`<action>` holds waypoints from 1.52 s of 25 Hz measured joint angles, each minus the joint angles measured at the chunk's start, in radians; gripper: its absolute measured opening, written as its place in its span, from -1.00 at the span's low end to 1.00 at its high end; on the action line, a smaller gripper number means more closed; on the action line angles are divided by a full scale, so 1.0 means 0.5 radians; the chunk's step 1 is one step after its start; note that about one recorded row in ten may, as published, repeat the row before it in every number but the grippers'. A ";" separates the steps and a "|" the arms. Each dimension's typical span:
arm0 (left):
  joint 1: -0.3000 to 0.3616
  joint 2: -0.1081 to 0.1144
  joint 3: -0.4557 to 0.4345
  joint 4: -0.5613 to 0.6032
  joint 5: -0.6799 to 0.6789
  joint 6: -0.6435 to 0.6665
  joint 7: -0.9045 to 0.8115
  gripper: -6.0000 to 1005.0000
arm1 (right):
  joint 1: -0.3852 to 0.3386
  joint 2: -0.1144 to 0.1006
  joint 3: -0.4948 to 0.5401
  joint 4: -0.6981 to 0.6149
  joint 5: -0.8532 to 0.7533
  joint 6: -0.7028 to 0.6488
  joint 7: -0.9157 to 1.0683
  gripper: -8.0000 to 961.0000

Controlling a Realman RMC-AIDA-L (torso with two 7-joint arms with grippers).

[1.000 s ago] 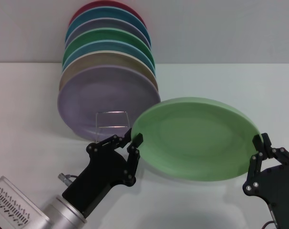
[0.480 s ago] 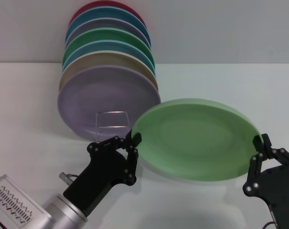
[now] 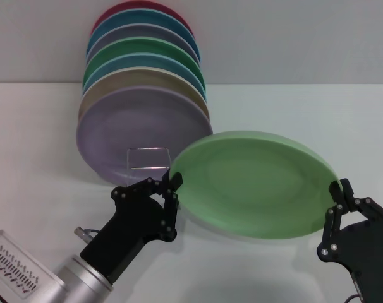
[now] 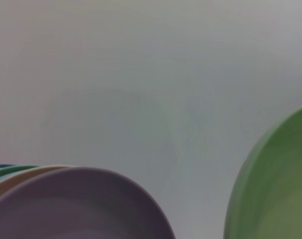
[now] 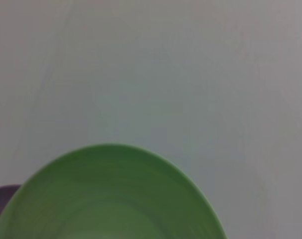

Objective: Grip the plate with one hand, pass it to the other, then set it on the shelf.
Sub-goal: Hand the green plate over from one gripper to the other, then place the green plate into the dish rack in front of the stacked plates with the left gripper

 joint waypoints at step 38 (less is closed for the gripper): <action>0.186 0.020 -0.473 -0.017 0.003 0.559 -0.090 -0.89 | 0.135 -0.005 -0.338 -0.256 0.057 -0.264 0.220 -0.30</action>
